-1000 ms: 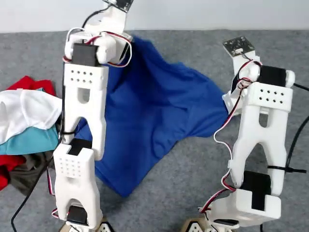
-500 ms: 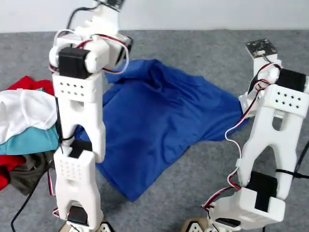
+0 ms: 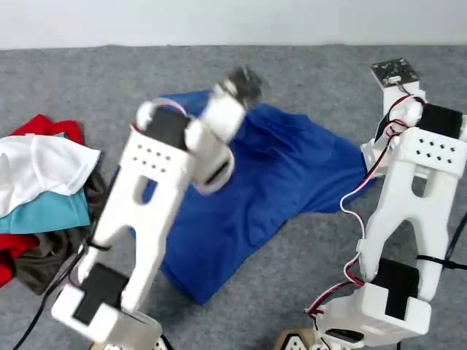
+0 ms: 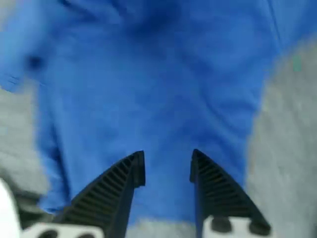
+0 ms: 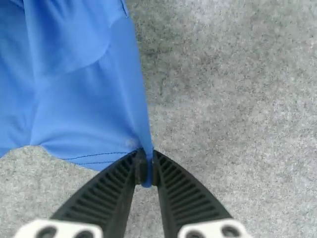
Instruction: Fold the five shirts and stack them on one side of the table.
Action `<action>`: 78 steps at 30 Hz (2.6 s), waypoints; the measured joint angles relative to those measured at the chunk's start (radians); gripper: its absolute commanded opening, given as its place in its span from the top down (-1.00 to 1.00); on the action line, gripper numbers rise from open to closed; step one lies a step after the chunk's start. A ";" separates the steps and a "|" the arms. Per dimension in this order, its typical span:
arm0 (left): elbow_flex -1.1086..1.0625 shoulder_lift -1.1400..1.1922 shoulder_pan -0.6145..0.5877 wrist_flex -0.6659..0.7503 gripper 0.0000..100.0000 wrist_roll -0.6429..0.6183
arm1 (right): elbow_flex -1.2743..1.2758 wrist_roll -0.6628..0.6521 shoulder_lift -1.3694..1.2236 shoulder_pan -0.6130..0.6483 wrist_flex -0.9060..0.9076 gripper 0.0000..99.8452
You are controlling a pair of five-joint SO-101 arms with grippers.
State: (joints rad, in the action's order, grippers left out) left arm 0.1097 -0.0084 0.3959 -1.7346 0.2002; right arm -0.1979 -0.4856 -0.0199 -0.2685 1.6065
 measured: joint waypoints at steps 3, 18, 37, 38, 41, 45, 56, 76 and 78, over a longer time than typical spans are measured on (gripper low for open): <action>-0.163 -0.028 0.068 0.002 0.68 0.005 | 0.000 0.000 0.000 0.000 0.000 0.98; -0.684 -0.029 0.195 0.091 0.65 0.008 | 0.000 0.000 -0.044 0.000 0.000 0.98; -0.947 -0.032 0.199 0.420 0.71 -0.061 | 0.000 0.029 -0.046 0.000 -0.032 0.98; -0.957 -0.041 0.199 0.436 0.75 -0.061 | 0.000 0.032 -0.046 0.000 -0.032 0.98; -0.965 -0.054 0.203 0.451 0.85 -0.057 | 0.000 0.034 -0.046 0.000 -0.032 0.98; -0.965 -0.060 0.204 0.457 0.97 -0.057 | 0.000 0.037 -0.046 0.000 -0.032 0.98; -0.591 -0.060 0.097 0.110 0.97 0.074 | -0.026 0.035 -0.011 0.000 0.055 0.98; 0.308 -0.152 -0.367 0.213 0.97 0.054 | -0.233 -0.012 0.256 0.120 0.137 0.98; 0.344 -0.152 -0.396 0.239 0.97 0.054 | -0.330 -0.012 0.264 0.141 0.137 0.98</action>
State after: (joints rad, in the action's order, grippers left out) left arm 0.4534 -0.1603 0.0000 -1.4952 0.2539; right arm -0.5278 -0.4979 0.2440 -0.1274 1.7430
